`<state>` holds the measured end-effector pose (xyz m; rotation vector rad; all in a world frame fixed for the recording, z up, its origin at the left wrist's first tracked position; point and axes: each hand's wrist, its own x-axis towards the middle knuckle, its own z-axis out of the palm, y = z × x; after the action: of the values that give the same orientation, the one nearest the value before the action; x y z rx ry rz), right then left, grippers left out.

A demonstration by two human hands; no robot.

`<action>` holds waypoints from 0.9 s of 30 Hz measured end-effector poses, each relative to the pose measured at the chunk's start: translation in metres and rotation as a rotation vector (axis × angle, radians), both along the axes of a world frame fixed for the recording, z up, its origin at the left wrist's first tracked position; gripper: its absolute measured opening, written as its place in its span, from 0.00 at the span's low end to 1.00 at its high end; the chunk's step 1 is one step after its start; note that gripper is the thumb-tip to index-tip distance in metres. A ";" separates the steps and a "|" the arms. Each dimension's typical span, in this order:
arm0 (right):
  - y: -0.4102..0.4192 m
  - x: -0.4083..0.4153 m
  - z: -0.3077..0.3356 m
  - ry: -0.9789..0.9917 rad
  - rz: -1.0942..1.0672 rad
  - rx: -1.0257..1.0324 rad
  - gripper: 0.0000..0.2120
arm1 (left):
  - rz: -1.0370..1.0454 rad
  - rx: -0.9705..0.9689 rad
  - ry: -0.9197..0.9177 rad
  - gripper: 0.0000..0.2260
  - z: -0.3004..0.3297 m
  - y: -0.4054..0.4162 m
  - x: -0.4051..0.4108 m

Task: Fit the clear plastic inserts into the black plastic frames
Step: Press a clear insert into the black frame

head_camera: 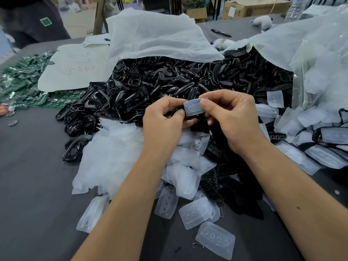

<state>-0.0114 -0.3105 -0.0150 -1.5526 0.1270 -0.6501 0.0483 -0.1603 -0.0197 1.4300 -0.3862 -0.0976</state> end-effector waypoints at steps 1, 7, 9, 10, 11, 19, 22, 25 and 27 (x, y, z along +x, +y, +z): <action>0.000 0.000 0.000 0.002 -0.006 0.000 0.01 | -0.009 -0.017 0.016 0.13 0.001 0.000 0.000; 0.002 0.002 -0.003 0.022 -0.036 -0.079 0.06 | -0.029 -0.095 0.082 0.17 0.004 0.001 -0.002; 0.003 0.002 -0.004 0.025 -0.049 -0.122 0.07 | -0.040 -0.116 0.098 0.18 0.005 0.000 -0.003; 0.004 0.003 -0.004 0.028 -0.059 -0.137 0.07 | -0.040 -0.122 0.105 0.18 0.005 0.000 -0.003; 0.004 0.003 -0.004 0.031 -0.072 -0.151 0.07 | -0.040 -0.127 0.110 0.18 0.005 0.000 -0.003; 0.006 0.003 -0.002 0.046 -0.152 -0.246 0.09 | -0.055 -0.145 0.116 0.17 0.005 0.000 -0.003; 0.008 0.002 -0.001 0.049 -0.175 -0.277 0.09 | -0.051 -0.159 0.125 0.18 0.006 0.000 -0.003; 0.008 0.002 0.000 0.057 -0.171 -0.290 0.08 | -0.039 -0.162 0.138 0.18 0.007 0.000 -0.003; 0.008 0.002 0.000 0.058 -0.163 -0.284 0.08 | -0.039 -0.161 0.144 0.18 0.007 0.000 -0.003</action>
<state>-0.0097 -0.3027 -0.0149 -1.8489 0.2145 -0.7767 0.0458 -0.1602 -0.0129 1.2485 -0.2963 -0.1959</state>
